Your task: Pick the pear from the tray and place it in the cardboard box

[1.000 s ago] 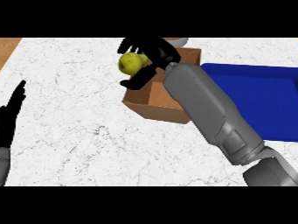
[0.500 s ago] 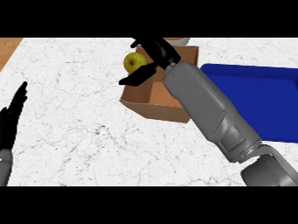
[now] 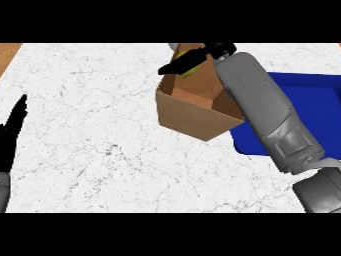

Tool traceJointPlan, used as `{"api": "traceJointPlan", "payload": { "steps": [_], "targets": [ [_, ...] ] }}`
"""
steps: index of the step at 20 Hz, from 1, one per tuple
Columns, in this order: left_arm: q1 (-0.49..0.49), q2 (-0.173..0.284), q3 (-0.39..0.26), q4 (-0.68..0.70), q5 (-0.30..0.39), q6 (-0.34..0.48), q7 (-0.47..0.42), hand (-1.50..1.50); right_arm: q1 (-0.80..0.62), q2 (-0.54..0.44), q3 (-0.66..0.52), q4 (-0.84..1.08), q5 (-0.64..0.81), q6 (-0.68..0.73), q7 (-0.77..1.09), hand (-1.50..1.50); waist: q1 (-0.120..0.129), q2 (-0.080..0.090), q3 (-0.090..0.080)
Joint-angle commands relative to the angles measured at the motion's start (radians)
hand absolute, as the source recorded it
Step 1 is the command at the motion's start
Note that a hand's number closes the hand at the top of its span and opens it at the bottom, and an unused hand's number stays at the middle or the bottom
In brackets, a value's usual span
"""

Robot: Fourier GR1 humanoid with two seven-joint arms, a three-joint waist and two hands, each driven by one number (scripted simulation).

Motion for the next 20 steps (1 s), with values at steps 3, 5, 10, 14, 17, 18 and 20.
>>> {"api": "traceJointPlan", "payload": {
  "steps": [3, 5, 10, 14, 17, 18, 20],
  "targets": [
    [-0.039, 0.02, 0.027, 0.019, 0.009, -0.015, 0.018, 0.0, -0.01, -0.157, -0.115, 0.068, -0.081, 0.158, -0.057, -1.5, -0.002, 0.005, 0.0],
    [0.008, 0.015, 0.02, -0.052, 0.018, -0.029, 0.032, 0.0, 0.03, -0.206, -0.112, 0.085, -0.063, 0.168, -0.092, -1.5, 0.002, 0.001, 0.001],
    [-0.038, -0.034, -0.012, 0.058, -0.042, 0.029, -0.013, 0.0, 0.045, -0.362, -0.137, 0.15, -0.058, 0.277, -0.131, -1.5, -0.003, 0.01, 0.001],
    [-0.032, -0.02, 0.007, 0.026, -0.016, 0.002, -0.008, 0.0, 0.08, -0.453, -0.135, 0.191, -0.033, 0.353, -0.21, -1.5, 0.012, 0.012, 0.001],
    [-0.027, -0.035, -0.016, 0.026, -0.034, 0.006, -0.023, 0.0, 0.078, -0.518, -0.133, 0.217, -0.022, 0.437, -0.238, -1.5, 0.026, 0.018, 0.002],
    [-0.008, -0.027, -0.002, 0.011, -0.02, 0.001, -0.033, 0.0, 0.111, -0.571, -0.115, 0.215, -0.001, 0.47, -0.274, -1.5, 0.032, 0.021, 0.003],
    [-0.044, -0.003, 0.016, 0.02, -0.002, -0.027, -0.002, 0.0, 0.125, -0.595, -0.091, 0.213, 0.028, 0.518, -0.307, -1.5, 0.023, 0.017, 0.003]
  ]
}}
